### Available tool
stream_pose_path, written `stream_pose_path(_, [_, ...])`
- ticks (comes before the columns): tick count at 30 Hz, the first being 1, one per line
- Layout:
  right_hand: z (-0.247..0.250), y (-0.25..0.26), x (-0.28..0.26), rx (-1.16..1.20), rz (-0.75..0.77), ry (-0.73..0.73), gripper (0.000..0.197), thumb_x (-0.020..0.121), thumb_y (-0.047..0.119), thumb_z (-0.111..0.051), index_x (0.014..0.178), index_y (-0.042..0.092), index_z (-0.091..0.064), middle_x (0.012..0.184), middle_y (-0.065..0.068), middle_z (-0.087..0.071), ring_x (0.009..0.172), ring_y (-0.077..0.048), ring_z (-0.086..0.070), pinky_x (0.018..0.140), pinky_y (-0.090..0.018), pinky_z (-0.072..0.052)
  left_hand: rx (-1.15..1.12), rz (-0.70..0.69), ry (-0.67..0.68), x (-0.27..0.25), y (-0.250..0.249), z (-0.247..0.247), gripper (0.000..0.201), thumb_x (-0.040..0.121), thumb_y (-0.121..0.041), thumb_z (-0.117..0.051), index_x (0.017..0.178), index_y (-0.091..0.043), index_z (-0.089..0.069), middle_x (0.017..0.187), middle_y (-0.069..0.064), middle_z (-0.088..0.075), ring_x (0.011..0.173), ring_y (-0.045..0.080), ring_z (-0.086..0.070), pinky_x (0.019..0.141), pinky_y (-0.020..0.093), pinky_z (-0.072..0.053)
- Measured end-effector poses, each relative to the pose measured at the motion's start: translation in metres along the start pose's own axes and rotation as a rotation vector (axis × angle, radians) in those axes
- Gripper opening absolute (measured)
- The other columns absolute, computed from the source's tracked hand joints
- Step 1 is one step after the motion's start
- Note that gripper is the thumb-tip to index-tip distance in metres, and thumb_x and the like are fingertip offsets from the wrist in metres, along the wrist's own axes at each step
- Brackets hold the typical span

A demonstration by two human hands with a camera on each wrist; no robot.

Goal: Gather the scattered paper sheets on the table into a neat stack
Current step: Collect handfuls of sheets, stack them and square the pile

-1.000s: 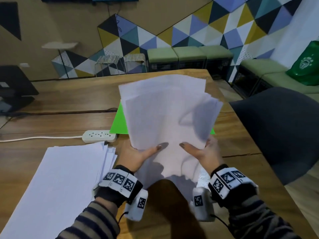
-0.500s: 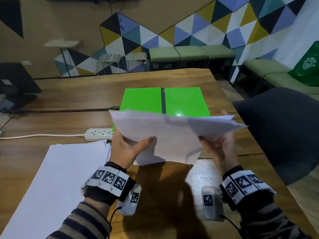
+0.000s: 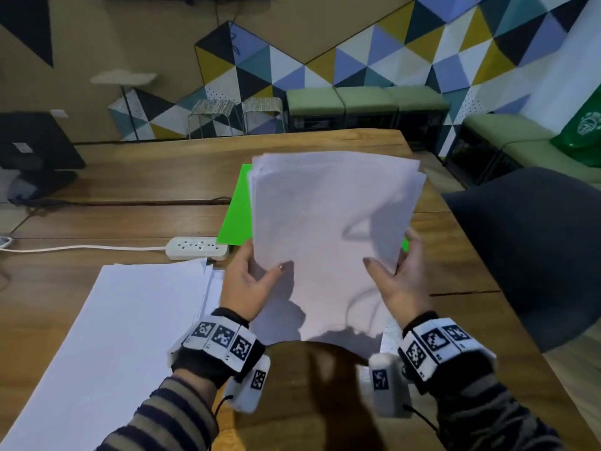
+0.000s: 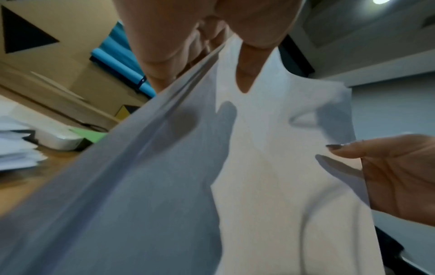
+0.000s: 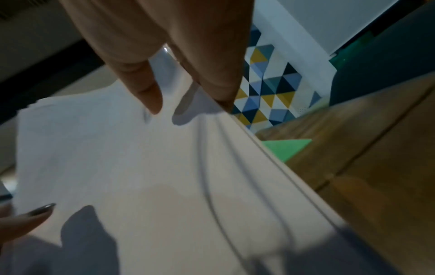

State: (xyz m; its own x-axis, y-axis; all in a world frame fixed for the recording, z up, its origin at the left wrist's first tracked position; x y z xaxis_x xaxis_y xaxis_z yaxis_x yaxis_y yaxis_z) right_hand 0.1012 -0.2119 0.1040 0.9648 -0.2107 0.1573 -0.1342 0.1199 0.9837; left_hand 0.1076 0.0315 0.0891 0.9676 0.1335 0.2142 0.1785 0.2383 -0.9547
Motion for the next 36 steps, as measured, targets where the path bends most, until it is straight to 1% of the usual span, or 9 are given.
stream_pose_path(3, [-0.009,-0.019,-0.011,-0.151,-0.066,0.012,0.047,0.08,0.007,-0.058,0.125,-0.001,-0.046,0.121,-0.014,-0.057,0.112,-0.019,-0.057,0.104,-0.03,-0.041,0.054,0.06,0.091,-0.009,0.017,-0.012,0.027,0.088,-0.01,-0.059,0.109,-0.024,-0.051,0.112,0.0,-0.062,0.111,0.018,-0.057,0.103,0.046,-0.043])
stream_pose_path(5, [-0.02,-0.018,-0.012,-0.174,-0.067,0.009,0.053,0.077,0.012,-0.055,0.126,-0.004,-0.045,0.129,-0.018,-0.053,0.122,-0.028,-0.05,0.105,-0.028,-0.035,0.09,0.08,0.06,-0.007,0.016,-0.005,0.028,0.093,-0.001,-0.048,0.118,-0.013,-0.049,0.122,0.005,-0.056,0.119,0.021,-0.052,0.107,0.046,-0.038])
stream_pose_path(10, [-0.07,-0.014,-0.013,-0.118,-0.117,0.084,0.041,0.082,-0.005,-0.055,0.121,0.002,-0.043,0.117,-0.003,-0.047,0.108,-0.01,-0.043,0.093,-0.02,-0.032,0.239,0.263,-0.057,0.006,0.03,0.073,0.022,0.093,-0.011,-0.051,0.114,-0.006,-0.052,0.112,0.014,-0.063,0.106,0.031,-0.059,0.097,0.047,-0.045])
stream_pose_path(14, [-0.155,-0.058,-0.041,-0.159,-0.349,0.343,0.036,0.076,0.0,-0.055,0.111,0.004,-0.046,0.108,-0.015,-0.06,0.101,-0.03,-0.06,0.09,-0.041,-0.051,0.576,0.478,-0.045,-0.007,0.059,0.148,0.028,0.088,-0.01,-0.053,0.116,-0.009,-0.054,0.108,0.014,-0.063,0.1,0.033,-0.06,0.084,0.033,-0.045])
stream_pose_path(20, [-0.265,-0.095,-0.09,-0.275,-0.504,0.571,0.04,0.076,0.01,-0.058,0.115,0.01,-0.049,0.107,-0.008,-0.064,0.098,-0.026,-0.062,0.091,-0.044,-0.052,0.724,0.751,-0.164,-0.044,0.112,0.249,0.033,0.089,-0.009,-0.054,0.122,-0.005,-0.054,0.117,0.021,-0.061,0.103,0.037,-0.058,0.079,0.034,-0.042])
stream_pose_path(24, [-0.283,-0.111,-0.108,-0.502,-0.62,0.643,0.048,0.083,0.018,-0.054,0.128,0.01,-0.04,0.124,-0.011,-0.049,0.11,-0.028,-0.054,0.096,-0.036,-0.046,0.854,0.903,-0.128,-0.062,0.146,0.28,0.041,0.089,-0.019,-0.057,0.128,-0.007,-0.051,0.123,0.021,-0.058,0.11,0.037,-0.055,0.085,0.036,-0.043])
stream_pose_path(29, [-0.265,-0.125,-0.098,-0.556,-0.771,0.477,0.053,0.082,0.028,-0.059,0.127,0.006,-0.041,0.127,-0.013,-0.044,0.109,-0.031,-0.053,0.094,-0.038,-0.046,0.923,1.095,-0.11,-0.08,0.176,0.301,0.079,0.082,-0.061,-0.053,0.139,-0.008,-0.038,0.141,0.022,-0.037,0.127,0.039,-0.04,0.104,0.047,-0.035])
stream_pose_path(33, [-0.278,-0.128,-0.106,-0.324,-0.887,0.424,0.046,0.081,0.019,-0.063,0.118,-0.006,-0.052,0.087,-0.013,-0.056,0.086,-0.029,-0.056,0.091,-0.045,-0.051,0.848,1.071,-0.094,-0.074,0.185,0.299,0.094,0.072,-0.074,-0.054,0.13,0.0,-0.049,0.123,0.022,-0.057,0.107,0.038,-0.058,0.091,0.046,-0.05])
stream_pose_path(36, [-0.275,-0.126,-0.105,-0.322,-0.888,0.397,0.055,0.081,0.022,-0.067,0.124,-0.007,-0.047,0.117,-0.018,-0.058,0.108,-0.032,-0.056,0.094,-0.04,-0.048,0.784,1.059,-0.035,-0.069,0.181,0.289,0.08,0.075,-0.065,-0.06,0.116,0.004,-0.059,0.108,0.024,-0.066,0.096,0.037,-0.064,0.084,0.043,-0.052])
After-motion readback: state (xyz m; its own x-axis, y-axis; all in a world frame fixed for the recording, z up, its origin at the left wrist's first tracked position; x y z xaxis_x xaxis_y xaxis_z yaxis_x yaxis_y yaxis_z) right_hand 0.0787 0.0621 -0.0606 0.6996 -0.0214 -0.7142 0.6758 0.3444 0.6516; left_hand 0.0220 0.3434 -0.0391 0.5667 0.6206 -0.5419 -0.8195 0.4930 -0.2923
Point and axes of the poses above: each hand's wrist, its own x-axis towards the middle knuckle, its own z-axis out of the back of the hand, y = z × x, the point moved 7 cm from there along x, towards the middle knuckle
